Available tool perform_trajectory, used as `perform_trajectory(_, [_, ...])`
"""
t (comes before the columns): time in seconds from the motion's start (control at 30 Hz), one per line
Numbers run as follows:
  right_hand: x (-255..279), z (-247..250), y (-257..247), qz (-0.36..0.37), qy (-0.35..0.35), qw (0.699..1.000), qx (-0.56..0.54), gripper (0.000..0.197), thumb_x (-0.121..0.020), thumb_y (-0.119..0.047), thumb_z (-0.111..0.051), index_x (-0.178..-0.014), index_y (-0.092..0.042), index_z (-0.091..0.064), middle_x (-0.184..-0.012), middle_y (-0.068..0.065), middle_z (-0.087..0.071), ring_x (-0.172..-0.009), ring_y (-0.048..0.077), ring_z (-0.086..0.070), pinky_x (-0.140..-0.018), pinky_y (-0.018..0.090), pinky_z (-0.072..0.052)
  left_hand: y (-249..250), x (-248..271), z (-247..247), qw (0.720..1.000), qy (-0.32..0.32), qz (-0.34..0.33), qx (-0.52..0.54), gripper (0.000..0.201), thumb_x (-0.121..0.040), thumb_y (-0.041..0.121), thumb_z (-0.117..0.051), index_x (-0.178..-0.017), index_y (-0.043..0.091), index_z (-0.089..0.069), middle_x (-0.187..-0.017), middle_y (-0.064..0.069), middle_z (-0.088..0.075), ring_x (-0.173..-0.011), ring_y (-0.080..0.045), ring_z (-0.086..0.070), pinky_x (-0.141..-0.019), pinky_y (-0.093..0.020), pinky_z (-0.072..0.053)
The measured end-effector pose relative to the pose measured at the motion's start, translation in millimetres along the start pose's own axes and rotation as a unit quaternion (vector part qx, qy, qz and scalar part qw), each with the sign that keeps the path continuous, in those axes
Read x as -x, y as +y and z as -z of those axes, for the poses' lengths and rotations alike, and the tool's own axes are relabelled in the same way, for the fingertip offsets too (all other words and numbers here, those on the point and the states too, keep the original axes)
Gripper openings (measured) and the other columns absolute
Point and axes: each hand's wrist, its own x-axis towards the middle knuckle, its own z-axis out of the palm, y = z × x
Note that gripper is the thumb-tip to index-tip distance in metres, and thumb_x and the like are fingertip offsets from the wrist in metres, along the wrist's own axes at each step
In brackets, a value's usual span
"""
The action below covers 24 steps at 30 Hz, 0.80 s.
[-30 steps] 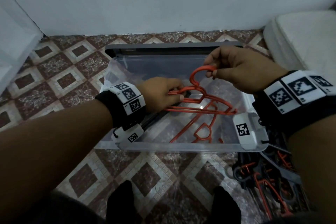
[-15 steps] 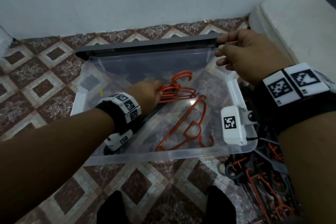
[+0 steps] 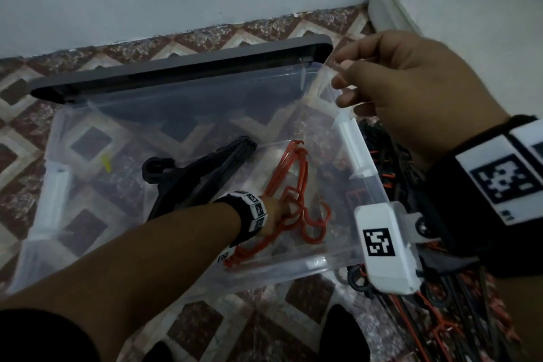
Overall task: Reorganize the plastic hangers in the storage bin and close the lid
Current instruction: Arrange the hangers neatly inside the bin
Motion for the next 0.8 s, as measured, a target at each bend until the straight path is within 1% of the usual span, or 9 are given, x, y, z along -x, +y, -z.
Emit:
perform_trajectory(0.07, [0.3,-1.2,-0.7,0.002,-0.011,1.0,0.008,0.014,-0.087,-0.025,-0.06,-0.097,-0.024,-0.069,-0.086,-0.001,-0.074,-0.073,0.014,-0.072,-0.072,0.036,-0.055,-5.5,-4.6,-6.4,1.0,0.012,0.0,0.012,0.054,-0.087,0.026,-0.06,-0.139,0.029,-0.046,-0.136,-0.007,-0.057,-0.113,-0.03,-0.061,-0.095,-0.04,-0.052])
perform_trajectory(0.13, [0.5,-2.3,-1.5,0.002,-0.016,1.0,0.019,0.013,-0.089,-0.024,-0.06,-0.098,-0.024,-0.069,-0.086,-0.001,-0.074,-0.074,0.014,-0.072,-0.076,0.038,-0.057,-13.5,-7.6,-4.0,0.996,0.085,0.017,0.027,0.038,-0.085,0.034,-0.06,-0.122,0.024,-0.058,-0.126,-0.008,-0.063,-0.102,-0.028,-0.064,-0.087,-0.034,-0.053])
perform_trajectory(0.17, [0.9,-2.3,-2.0,0.001,-0.016,1.0,0.023,0.012,-0.089,-0.024,-0.06,-0.098,-0.024,-0.069,-0.086,-0.001,-0.074,-0.074,0.014,-0.072,-0.077,0.039,-0.057,-19.7,-9.3,0.0,0.989,0.138,0.05,0.032,0.029,-0.085,0.035,-0.059,-0.111,0.021,-0.061,-0.119,-0.01,-0.065,-0.095,-0.027,-0.064,-0.081,-0.031,-0.053])
perform_trajectory(0.23, [0.9,-2.3,-3.0,0.004,-0.017,0.999,0.03,0.012,-0.09,-0.025,-0.06,-0.098,-0.024,-0.069,-0.087,-0.002,-0.074,-0.074,0.013,-0.072,-0.076,0.038,-0.057,-38.7,-13.4,4.0,0.966,0.208,0.14,0.066,0.034,-0.086,0.029,-0.057,-0.116,0.013,-0.055,-0.122,-0.013,-0.059,-0.103,-0.03,-0.061,-0.086,-0.034,-0.052])
perform_trajectory(0.33, [2.8,-2.2,-5.2,0.008,-0.022,0.999,0.033,0.011,-0.091,-0.025,-0.06,-0.098,-0.024,-0.068,-0.087,-0.002,-0.074,-0.073,0.013,-0.072,-0.074,0.034,-0.057,-59.7,-17.0,1.2,0.972,0.101,0.193,0.087,0.07,-0.079,0.044,-0.063,-0.138,0.013,-0.042,-0.137,-0.009,-0.05,-0.122,-0.033,-0.053,-0.101,-0.042,-0.046])
perform_trajectory(0.4, [4.1,-2.2,-6.5,0.008,-0.026,0.999,0.034,0.011,-0.092,-0.024,-0.06,-0.098,-0.024,-0.068,-0.087,-0.002,-0.073,-0.073,0.012,-0.071,-0.074,0.033,-0.057,-55.8,-17.6,-1.0,0.982,0.041,0.162,0.09,0.068,-0.074,0.052,-0.06,-0.133,0.02,-0.05,-0.135,-0.007,-0.055,-0.116,-0.029,-0.057,-0.099,-0.041,-0.048])
perform_trajectory(0.47, [4.8,-2.9,-6.3,0.008,-0.031,0.999,0.041,0.011,-0.092,-0.025,-0.06,-0.098,-0.024,-0.068,-0.087,-0.003,-0.073,-0.073,0.011,-0.071,-0.074,0.033,-0.057,-53.0,-21.5,-5.2,0.981,0.064,0.151,0.104,0.06,-0.076,0.049,-0.058,-0.128,0.019,-0.054,-0.132,-0.008,-0.058,-0.113,-0.028,-0.059,-0.098,-0.041,-0.049])
perform_trajectory(0.57, [4.4,-4.5,-6.2,0.005,-0.032,0.999,0.04,0.01,-0.091,-0.025,-0.06,-0.097,-0.025,-0.068,-0.087,-0.003,-0.073,-0.073,0.011,-0.071,-0.076,0.034,-0.058,-53.5,-25.4,-7.9,0.97,0.101,0.184,0.122,0.058,-0.083,0.041,-0.061,-0.132,0.014,-0.047,-0.135,-0.01,-0.052,-0.118,-0.031,-0.055,-0.101,-0.042,-0.046])
perform_trajectory(0.8, [2.2,-5.1,-2.2,-0.001,-0.035,0.998,0.046,0.01,-0.092,-0.027,-0.06,-0.098,-0.024,-0.068,-0.087,-0.003,-0.073,-0.072,0.01,-0.071,-0.079,0.039,-0.058,-52.1,-32.8,1.7,0.979,0.054,0.184,0.076,0.055,-0.089,0.046,-0.055,-0.133,0.014,-0.054,-0.136,-0.011,-0.055,-0.118,-0.031,-0.056,-0.102,-0.043,-0.046])
